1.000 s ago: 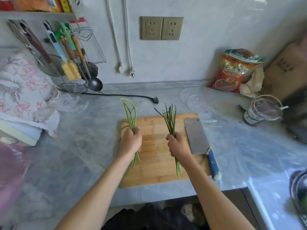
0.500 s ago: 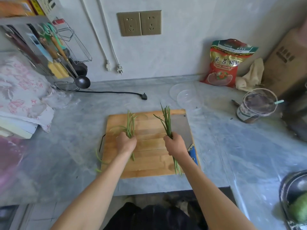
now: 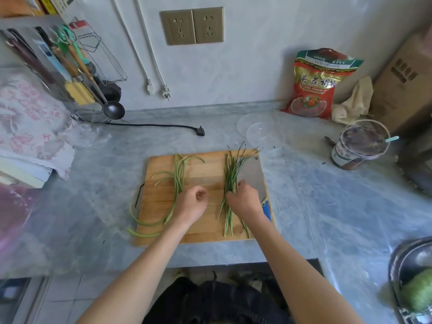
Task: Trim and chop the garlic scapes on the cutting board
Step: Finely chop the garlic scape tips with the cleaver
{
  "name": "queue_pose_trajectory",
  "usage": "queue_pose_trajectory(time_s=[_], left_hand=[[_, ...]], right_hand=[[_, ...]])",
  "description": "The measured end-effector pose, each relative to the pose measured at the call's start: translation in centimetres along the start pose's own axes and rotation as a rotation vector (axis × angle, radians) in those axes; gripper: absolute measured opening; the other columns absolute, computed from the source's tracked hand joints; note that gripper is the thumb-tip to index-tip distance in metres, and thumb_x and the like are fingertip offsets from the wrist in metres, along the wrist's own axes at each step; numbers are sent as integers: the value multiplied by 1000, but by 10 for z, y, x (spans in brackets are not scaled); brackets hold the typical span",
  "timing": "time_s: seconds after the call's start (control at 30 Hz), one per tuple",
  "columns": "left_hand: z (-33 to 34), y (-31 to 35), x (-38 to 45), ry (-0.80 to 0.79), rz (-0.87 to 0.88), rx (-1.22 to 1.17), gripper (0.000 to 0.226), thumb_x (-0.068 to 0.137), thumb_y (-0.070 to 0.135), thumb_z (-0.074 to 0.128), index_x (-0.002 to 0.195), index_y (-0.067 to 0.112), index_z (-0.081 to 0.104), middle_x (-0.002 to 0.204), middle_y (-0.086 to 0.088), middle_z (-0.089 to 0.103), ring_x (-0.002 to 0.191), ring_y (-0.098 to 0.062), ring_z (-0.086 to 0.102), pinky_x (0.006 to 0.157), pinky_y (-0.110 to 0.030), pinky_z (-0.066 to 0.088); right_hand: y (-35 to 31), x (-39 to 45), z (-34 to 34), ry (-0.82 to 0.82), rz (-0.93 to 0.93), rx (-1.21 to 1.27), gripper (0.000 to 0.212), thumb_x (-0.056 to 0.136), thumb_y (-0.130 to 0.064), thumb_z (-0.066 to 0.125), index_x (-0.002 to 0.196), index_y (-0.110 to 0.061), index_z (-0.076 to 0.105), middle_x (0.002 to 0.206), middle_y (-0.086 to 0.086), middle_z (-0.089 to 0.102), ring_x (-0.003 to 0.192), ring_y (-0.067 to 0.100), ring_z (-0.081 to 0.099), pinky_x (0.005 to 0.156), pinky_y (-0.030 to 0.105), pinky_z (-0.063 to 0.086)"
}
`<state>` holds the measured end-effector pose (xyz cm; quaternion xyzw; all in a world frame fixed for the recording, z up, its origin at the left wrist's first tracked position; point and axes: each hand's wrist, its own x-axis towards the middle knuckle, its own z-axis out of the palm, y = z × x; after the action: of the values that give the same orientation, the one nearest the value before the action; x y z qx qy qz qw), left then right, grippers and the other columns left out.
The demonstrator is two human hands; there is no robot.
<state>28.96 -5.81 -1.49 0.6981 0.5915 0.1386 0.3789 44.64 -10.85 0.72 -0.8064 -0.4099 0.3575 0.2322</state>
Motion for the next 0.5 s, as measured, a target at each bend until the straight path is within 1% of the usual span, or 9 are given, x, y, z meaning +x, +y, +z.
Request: queue_pose_trajectory(time_s=[0.07, 0.13, 0.2, 0.27, 0.33, 0.37, 0.43, 0.47, 0.5], left_hand=[[6, 0, 0, -48, 97, 133, 26, 95, 18, 58, 120, 21, 65, 120, 3, 65, 101, -12, 62, 81, -22, 49], [12, 0, 5, -79, 267, 277, 39, 90, 6, 59, 128, 17, 61, 130, -1, 59, 111, -19, 60, 90, -32, 51], [16, 0, 14, -142, 476, 414, 53, 82, -7, 59, 131, 15, 60, 133, -3, 55, 115, -24, 57, 88, -38, 52], [21, 0, 26, -182, 575, 474, 59, 76, -12, 60, 130, 14, 60, 134, -5, 53, 112, -29, 58, 85, -43, 54], [22, 1, 30, -149, 536, 479, 53, 78, -7, 62, 127, 14, 61, 132, -5, 54, 105, -29, 61, 82, -43, 55], [22, -1, 30, -96, 492, 449, 49, 80, -4, 63, 126, 12, 62, 130, -6, 54, 104, -29, 61, 85, -38, 54], [22, -4, 28, 47, 370, 369, 41, 83, -1, 64, 123, 7, 64, 129, -11, 55, 111, -29, 59, 93, -30, 47], [20, -7, 25, 132, 283, 360, 39, 84, 4, 65, 123, 8, 63, 131, -13, 54, 117, -31, 56, 97, -33, 45], [17, -11, 23, 208, 174, 366, 40, 86, 11, 65, 126, 10, 60, 135, -15, 51, 122, -34, 51, 100, -40, 45]], right_hand=[[11, -5, -6, 81, -39, -55, 31, 87, -15, 51, 115, -3, 49, 109, 14, 55, 97, 32, 55, 69, 34, 43], [28, -11, -12, 169, -41, -136, 36, 85, -15, 51, 120, -3, 49, 117, 14, 51, 106, 33, 51, 81, 39, 45], [43, -16, -17, 211, 6, -235, 36, 85, -14, 51, 120, -5, 47, 119, 14, 48, 109, 33, 47, 85, 41, 45], [57, -20, -21, 199, 84, -307, 31, 87, -16, 52, 116, -7, 45, 120, 13, 46, 112, 32, 45, 85, 40, 46], [65, -22, -21, 185, 122, -328, 29, 89, -19, 53, 114, -9, 44, 121, 13, 45, 113, 31, 44, 85, 39, 45], [66, -23, -19, 197, 108, -333, 29, 89, -19, 52, 115, -9, 45, 121, 12, 45, 113, 31, 44, 84, 38, 45], [65, -23, -15, 241, 37, -301, 31, 91, -19, 51, 119, -7, 47, 121, 12, 46, 111, 30, 45, 80, 36, 45], [61, -23, -13, 243, -12, -270, 33, 91, -19, 50, 122, -6, 49, 122, 12, 47, 111, 29, 46, 79, 36, 46], [55, -22, -10, 230, -52, -239, 35, 91, -20, 51, 123, -6, 50, 123, 12, 48, 112, 29, 47, 79, 36, 46]])
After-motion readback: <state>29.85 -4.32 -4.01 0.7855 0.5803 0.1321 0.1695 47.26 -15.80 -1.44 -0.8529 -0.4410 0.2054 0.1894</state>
